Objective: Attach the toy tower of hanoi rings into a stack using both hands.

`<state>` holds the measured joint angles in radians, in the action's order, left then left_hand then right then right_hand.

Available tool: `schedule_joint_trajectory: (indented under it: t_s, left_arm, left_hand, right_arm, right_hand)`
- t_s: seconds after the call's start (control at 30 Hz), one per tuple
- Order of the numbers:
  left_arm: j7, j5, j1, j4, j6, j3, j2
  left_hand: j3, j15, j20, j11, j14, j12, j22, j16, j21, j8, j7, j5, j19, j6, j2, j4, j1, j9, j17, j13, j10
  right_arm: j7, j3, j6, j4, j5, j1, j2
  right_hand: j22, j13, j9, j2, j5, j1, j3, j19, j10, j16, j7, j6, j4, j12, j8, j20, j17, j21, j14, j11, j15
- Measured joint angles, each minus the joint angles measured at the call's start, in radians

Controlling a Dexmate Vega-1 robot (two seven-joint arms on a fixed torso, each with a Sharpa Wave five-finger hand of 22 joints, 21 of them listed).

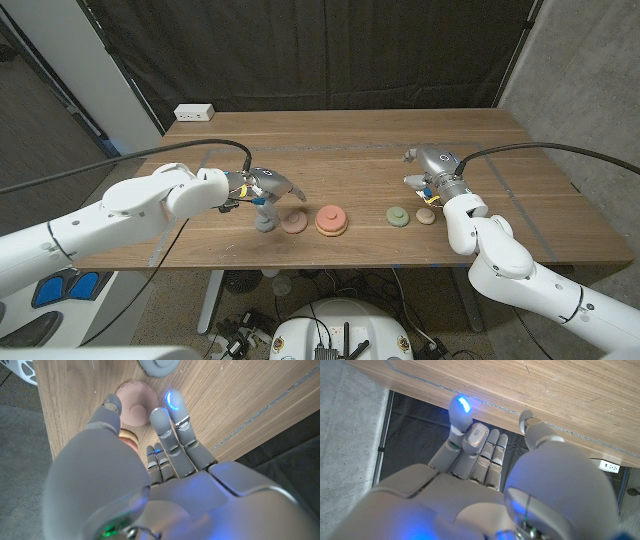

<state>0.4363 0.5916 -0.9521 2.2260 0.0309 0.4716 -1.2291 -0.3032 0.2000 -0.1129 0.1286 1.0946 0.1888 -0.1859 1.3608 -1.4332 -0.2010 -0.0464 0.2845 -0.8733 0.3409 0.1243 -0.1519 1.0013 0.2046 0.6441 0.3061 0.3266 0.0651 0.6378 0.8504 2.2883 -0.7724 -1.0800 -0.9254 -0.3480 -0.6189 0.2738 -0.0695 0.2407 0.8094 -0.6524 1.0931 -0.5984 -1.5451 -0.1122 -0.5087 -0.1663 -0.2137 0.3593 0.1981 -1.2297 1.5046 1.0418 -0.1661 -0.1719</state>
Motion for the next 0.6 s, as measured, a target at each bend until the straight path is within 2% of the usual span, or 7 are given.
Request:
schedule_joint_trajectory:
  t_s: [0.6]
  left_arm:
    - [0.012,0.072,0.007,-0.048,-0.04,0.018,0.063]
  left_hand:
    - [0.015,-0.005,-0.002,-0.014,-0.005,0.012,0.0,0.009,0.008,-0.008,0.013,-0.004,0.002,0.005,-0.008,0.001,0.003,0.0,-0.01,-0.005,0.014]
  right_arm:
    - [-0.008,0.0,0.016,0.008,-0.011,-0.008,0.0]
  right_hand:
    - [0.005,-0.005,0.0,0.0,0.0,0.0,-0.004,0.0,0.0,0.0,-0.004,-0.004,0.004,0.0,0.0,0.0,0.0,0.0,0.0,0.0,0.0]
